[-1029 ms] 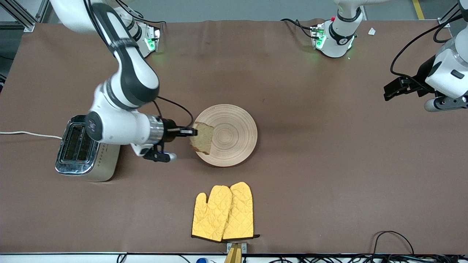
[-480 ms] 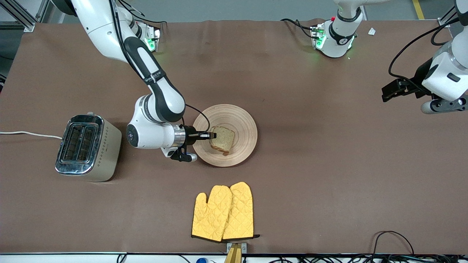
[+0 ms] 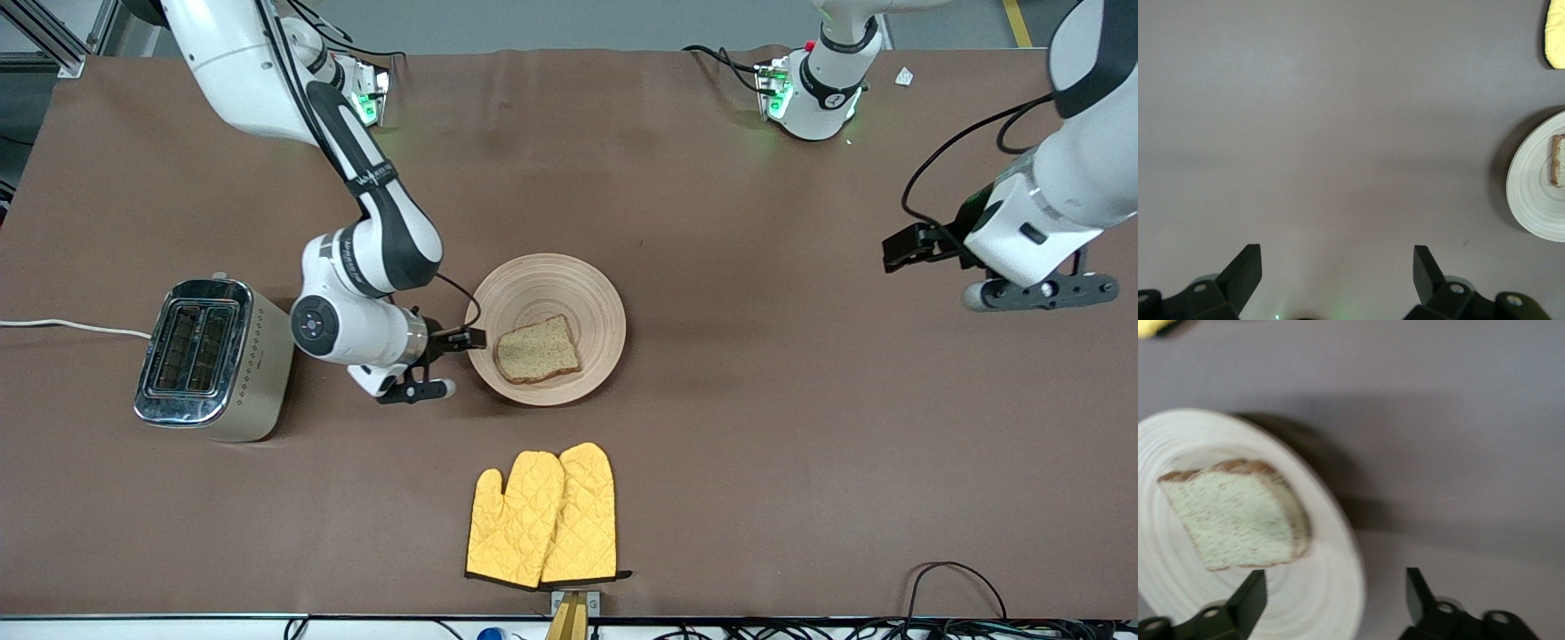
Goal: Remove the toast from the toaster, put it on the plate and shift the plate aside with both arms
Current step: 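Open the right gripper and withdraw it while the left gripper approaches, then grip the wooden plate rim with the left gripper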
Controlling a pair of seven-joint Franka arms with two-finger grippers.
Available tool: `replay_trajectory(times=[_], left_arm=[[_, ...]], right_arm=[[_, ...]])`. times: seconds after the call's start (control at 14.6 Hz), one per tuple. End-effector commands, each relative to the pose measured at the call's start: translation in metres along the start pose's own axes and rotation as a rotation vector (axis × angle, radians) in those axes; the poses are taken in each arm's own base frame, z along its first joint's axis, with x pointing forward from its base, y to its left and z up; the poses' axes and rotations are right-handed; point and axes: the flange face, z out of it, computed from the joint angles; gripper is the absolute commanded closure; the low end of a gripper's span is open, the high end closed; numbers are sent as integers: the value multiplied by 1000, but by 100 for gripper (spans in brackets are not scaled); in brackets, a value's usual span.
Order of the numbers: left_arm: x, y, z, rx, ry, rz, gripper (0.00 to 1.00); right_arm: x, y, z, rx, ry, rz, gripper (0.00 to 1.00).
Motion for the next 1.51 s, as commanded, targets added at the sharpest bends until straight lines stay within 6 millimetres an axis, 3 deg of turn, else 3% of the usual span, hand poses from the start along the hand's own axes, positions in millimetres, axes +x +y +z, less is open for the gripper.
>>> replay_trajectory(times=[0.0,0.27,0.41,0.55,0.62,0.75,0.96,1.1,1.37,1.44], left_arm=[[9,17,14,-41,-11,15,0],[26,29,72,-196,-70,1,0],[35,56,109,-268,-55,15,0],[48,85,156,-308,-76,76,0],[56,92,180,-333,-82,112,0],[74,97,224,-417,-63,171,0],[91,99,284,-543,-53,211,0],[95,100,322,-635,-59,220,1],[91,118,377,-840,-63,217,13],[85,130,390,-900,-65,225,17]], right_arm=[[0,48,-92,-66,16,62,0],[-11,107,-185,-156,95,111,0],[-16,142,-227,-189,157,138,0],[-23,184,-270,-205,217,149,0],[-29,200,-283,-221,199,119,0],[-51,229,-341,-240,253,94,0],[-85,240,-378,-208,249,118,0],[-106,236,-402,-228,226,112,0],[-120,220,-429,-281,213,100,0],[-122,217,-431,-277,201,101,0]])
